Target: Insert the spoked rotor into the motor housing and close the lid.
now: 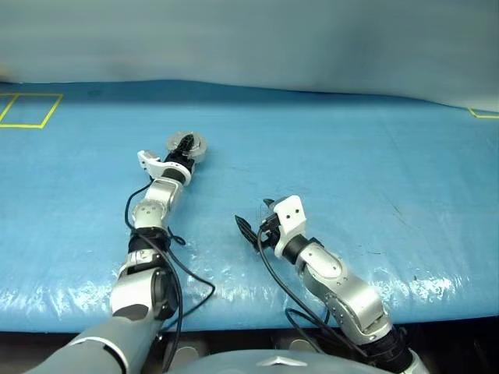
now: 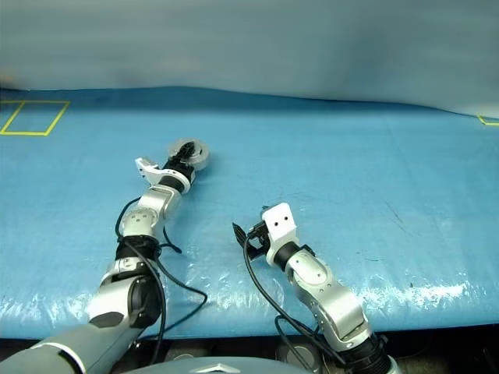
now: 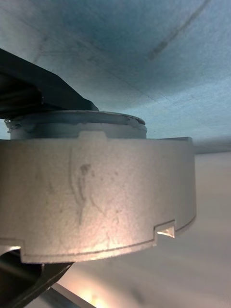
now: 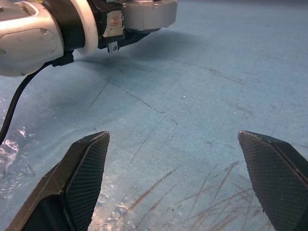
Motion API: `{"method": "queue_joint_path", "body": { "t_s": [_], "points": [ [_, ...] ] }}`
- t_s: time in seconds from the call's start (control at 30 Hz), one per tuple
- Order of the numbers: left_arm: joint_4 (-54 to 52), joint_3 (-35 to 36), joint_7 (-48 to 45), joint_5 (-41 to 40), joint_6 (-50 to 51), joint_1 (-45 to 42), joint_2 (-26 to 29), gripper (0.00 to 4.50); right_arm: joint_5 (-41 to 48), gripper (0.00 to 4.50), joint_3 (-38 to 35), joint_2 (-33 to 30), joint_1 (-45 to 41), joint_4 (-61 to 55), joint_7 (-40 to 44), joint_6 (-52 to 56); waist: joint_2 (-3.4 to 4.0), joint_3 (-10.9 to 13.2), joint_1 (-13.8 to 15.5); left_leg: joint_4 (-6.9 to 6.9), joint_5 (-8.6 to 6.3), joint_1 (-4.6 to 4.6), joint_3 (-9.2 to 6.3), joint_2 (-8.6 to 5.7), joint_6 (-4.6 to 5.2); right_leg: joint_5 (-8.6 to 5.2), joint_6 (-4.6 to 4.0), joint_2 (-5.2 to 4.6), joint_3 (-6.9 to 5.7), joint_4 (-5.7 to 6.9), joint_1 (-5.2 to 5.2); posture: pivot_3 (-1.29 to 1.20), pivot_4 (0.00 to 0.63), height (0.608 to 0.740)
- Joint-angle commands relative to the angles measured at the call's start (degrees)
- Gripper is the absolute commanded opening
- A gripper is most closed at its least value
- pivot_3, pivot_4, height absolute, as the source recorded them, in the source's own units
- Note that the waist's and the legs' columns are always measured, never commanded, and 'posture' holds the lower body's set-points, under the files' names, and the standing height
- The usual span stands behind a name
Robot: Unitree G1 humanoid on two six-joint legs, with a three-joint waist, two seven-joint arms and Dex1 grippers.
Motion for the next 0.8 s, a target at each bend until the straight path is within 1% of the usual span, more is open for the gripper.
{"method": "queue_joint_path", "body": {
  "t_s": [0.03,0.17,0.3,0.4,0.53,0.6,0.67,0.73,0.77,0.8],
  "points": [
    [6.0,1.7,-4.2,4.6,-2.8,-6.3,1.7,2.36,-4.6,4.50,1.0,0.6,1.0,0.1,0.7,-3.6,-0.01,0.0,-0.1,-0.02,0.01,0.00,0.00,0.00,-0.02,0.00,0.00,0.00,0.00,-0.01,-0.01,0.00,0.150,0.740],
    [15.0,4.1,-5.2,8.9,-5.1,-11.5,3.0,2.36,-9.0,4.50,2.0,0.8,1.2,1.5,1.4,-5.2,-0.08,0.1,-0.1,-0.03,0.02,-0.01,-0.02,0.00,-0.04,0.02,-0.05,0.00,-0.01,-0.02,-0.01,0.00,0.150,0.740],
    [21.4,5.8,-3.7,13.1,-6.7,-14.2,3.8,2.36,-10.7,4.50,1.5,2.1,1.6,2.1,2.0,-5.3,-0.08,0.1,-0.1,-0.04,0.03,0.00,-0.04,0.00,-0.05,0.03,-0.07,0.00,-0.03,-0.01,0.00,0.00,0.150,0.740],
    [24.0,7.2,-1.6,15.4,-7.3,-14.7,4.2,2.36,-11.6,4.50,1.0,3.0,1.7,2.3,2.5,-5.1,-0.08,0.1,-0.1,-0.04,0.06,0.02,-0.07,0.00,-0.11,0.03,-0.05,0.00,-0.06,0.02,0.03,0.00,0.150,0.740],
    [24.5,9.1,1.4,17.4,-6.8,-13.8,4.6,2.36,-12.2,4.50,0.3,4.3,2.5,2.1,2.6,-5.1,-0.08,0.1,-0.3,-0.03,0.08,0.17,-0.08,0.00,-0.13,-0.01,0.00,0.00,-0.06,0.13,0.12,0.00,0.150,0.740],
    [23.2,9.4,2.3,18.3,-5.0,-12.1,5.1,3.09,-12.1,4.50,0.0,5.2,3.2,2.0,2.6,-5.0,-0.07,0.1,-0.6,-0.04,0.09,0.25,-0.08,0.01,-0.15,-0.01,0.00,0.00,-0.05,0.17,0.14,0.00,0.150,0.740],
    [21.3,9.6,3.4,18.8,-2.8,-9.9,5.4,3.62,-12.6,4.50,-0.1,5.9,3.4,2.3,2.8,-5.1,-0.01,0.0,-0.9,-0.04,0.10,0.35,-0.09,0.01,-0.16,-0.01,0.01,0.01,-0.05,0.21,0.21,0.00,0.150,0.740],
    [16.8,9.9,6.1,18.8,0.8,-5.8,5.5,4.31,-12.9,4.50,0.1,6.7,3.0,2.8,3.1,-5.3,0.02,0.0,-1.4,-0.05,0.09,0.56,-0.08,0.01,-0.16,-0.01,0.01,0.01,-0.02,0.22,0.40,0.00,0.150,0.740],
    [13.5,9.6,7.5,18.7,3.5,-3.2,5.3,4.48,-12.8,4.50,0.1,7.2,2.9,3.0,3.3,-5.3,0.02,0.0,-1.6,-0.09,0.09,0.80,-0.06,0.02,-0.16,-0.01,0.01,0.01,0.00,0.22,0.60,0.00,0.150,0.740],
    [10.7,9.4,8.6,18.7,5.5,-1.4,5.1,4.48,-12.9,4.50,0.1,7.5,2.8,3.1,3.4,-5.3,0.09,-0.1,-1.9,-0.14,0.08,1.11,-0.04,0.02,-0.16,-0.04,-0.02,0.01,0.01,0.20,0.88,0.00,0.150,0.740]
  ]
}}
